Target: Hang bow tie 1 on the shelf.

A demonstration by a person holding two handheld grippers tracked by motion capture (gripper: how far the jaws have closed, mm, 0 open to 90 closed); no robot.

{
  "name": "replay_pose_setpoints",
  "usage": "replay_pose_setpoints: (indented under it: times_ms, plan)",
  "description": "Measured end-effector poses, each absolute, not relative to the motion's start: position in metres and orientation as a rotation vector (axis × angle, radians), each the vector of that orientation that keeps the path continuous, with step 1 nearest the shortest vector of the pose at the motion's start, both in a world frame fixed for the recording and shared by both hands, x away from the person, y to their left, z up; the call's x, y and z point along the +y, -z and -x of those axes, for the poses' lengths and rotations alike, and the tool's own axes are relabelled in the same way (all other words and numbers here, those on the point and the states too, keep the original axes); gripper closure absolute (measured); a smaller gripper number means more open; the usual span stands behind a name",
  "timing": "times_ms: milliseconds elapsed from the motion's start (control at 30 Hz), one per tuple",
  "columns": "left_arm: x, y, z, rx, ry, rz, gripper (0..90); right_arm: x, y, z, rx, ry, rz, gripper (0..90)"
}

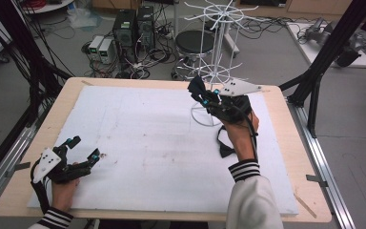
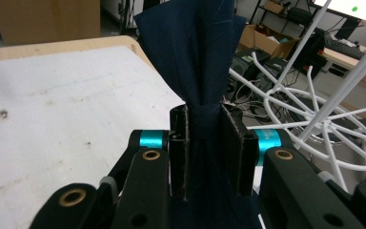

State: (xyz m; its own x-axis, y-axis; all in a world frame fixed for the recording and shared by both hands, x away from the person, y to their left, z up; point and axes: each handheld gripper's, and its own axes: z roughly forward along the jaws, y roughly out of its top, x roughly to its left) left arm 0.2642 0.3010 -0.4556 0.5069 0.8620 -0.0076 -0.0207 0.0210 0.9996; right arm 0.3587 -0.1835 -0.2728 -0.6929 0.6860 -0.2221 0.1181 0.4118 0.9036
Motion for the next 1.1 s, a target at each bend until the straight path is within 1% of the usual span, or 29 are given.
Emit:
replay_pose_setpoints:
  times_ms: [1100]
  plan:
    - [0.301, 0.456, -0.264, 0.803, -0.808, -1.383, 14.2, -0.187, 0.261, -0.389, 2.008, -1.248, -0.799, 74.2]
